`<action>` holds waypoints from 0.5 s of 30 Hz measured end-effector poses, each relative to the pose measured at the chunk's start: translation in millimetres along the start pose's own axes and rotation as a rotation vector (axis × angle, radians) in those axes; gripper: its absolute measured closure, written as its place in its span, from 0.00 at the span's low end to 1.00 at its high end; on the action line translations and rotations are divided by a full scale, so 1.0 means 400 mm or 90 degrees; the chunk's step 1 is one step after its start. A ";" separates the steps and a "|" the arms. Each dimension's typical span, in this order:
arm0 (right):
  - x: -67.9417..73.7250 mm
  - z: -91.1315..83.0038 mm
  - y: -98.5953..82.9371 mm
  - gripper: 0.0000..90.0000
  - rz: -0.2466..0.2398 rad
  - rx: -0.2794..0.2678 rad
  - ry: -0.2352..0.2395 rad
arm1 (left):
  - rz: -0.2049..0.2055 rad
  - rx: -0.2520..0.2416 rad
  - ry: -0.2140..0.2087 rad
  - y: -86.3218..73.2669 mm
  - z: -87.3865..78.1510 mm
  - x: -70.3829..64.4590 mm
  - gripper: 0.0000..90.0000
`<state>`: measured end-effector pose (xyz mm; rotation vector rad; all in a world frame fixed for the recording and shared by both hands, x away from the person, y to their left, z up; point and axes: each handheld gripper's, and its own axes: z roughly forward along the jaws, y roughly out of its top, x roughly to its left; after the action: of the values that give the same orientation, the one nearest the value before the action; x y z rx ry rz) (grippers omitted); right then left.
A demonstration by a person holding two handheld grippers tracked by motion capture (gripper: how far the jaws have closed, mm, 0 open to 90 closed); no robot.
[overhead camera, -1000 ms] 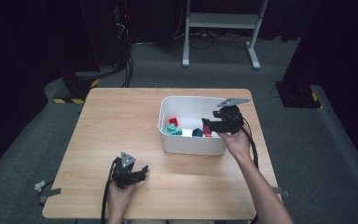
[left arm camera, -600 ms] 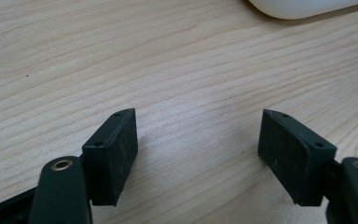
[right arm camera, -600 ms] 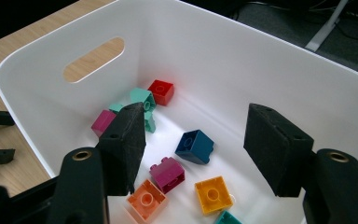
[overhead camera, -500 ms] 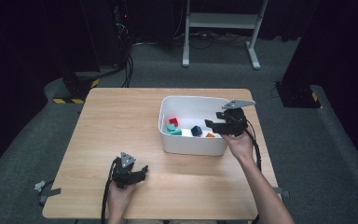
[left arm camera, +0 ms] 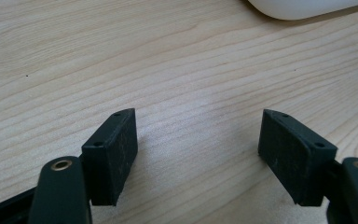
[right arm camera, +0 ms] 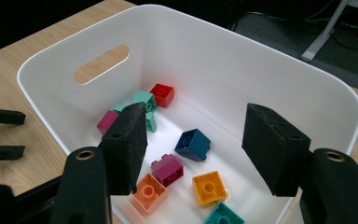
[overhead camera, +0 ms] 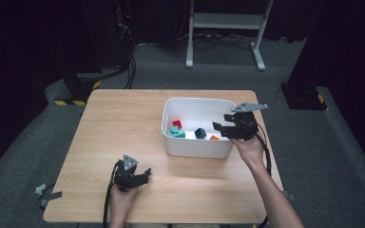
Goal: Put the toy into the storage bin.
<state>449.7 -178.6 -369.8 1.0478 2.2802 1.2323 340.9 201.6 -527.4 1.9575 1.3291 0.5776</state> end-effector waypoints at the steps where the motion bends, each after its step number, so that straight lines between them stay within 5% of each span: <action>1: 0.002 -0.006 -0.002 0.45 -0.002 -0.003 -0.001 | 0.000 0.000 0.000 0.000 0.000 0.000 0.31; 15: -0.002 -0.044 -0.030 0.45 0.007 -0.031 0.007 | 0.002 0.001 0.001 0.000 0.000 0.000 0.31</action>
<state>434.4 -193.6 -369.6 1.0406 2.2431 1.2946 341.1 201.6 -527.4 1.9609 1.3278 0.5812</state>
